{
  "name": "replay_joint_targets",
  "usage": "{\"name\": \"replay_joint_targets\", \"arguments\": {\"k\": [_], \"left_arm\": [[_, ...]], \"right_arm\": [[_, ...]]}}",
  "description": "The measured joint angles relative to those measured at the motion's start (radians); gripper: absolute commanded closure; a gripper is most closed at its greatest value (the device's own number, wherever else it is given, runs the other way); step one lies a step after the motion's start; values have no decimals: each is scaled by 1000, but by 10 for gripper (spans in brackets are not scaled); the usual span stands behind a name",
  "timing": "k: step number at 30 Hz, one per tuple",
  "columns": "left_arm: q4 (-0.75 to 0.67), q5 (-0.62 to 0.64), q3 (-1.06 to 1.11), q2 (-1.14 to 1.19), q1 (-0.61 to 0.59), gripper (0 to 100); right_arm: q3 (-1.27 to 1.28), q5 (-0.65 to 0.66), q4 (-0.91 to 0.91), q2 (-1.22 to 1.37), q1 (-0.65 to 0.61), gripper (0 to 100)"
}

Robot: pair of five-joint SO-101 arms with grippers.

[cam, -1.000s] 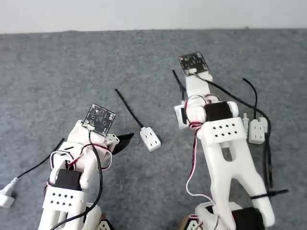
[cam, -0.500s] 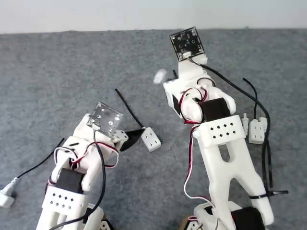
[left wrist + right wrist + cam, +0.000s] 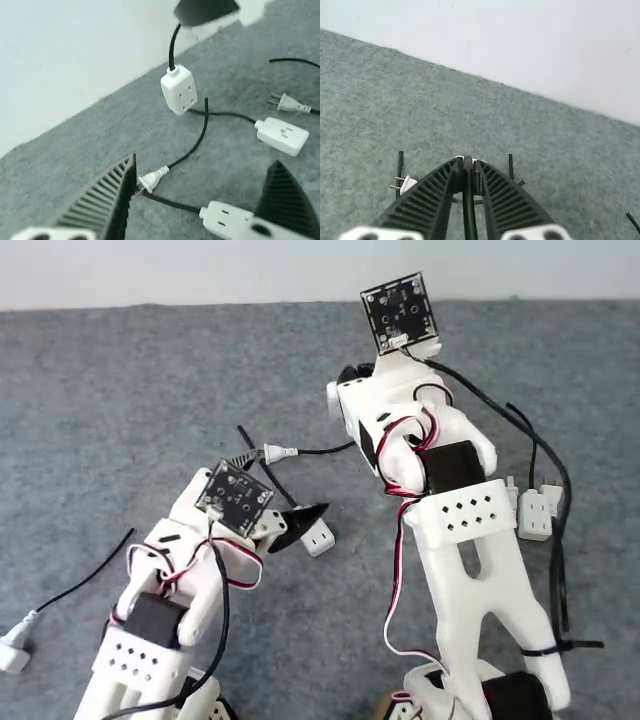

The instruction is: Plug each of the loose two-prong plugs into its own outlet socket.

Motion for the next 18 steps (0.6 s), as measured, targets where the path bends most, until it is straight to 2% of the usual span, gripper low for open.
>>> {"name": "replay_joint_targets", "arguments": {"k": [7, 12, 15, 18], "left_arm": [[-71, 0, 81, 0, -2, 610], [-71, 0, 98, 0, -46, 610], [-71, 0, 100, 0, -51, 610], [-71, 0, 100, 0, -51, 610]], "right_arm": [[0, 0, 64, 0, 11, 991], [0, 0, 172, 0, 187, 991], [23, 0, 172, -12, 305, 991], [83, 0, 178, -38, 365, 984]]}}
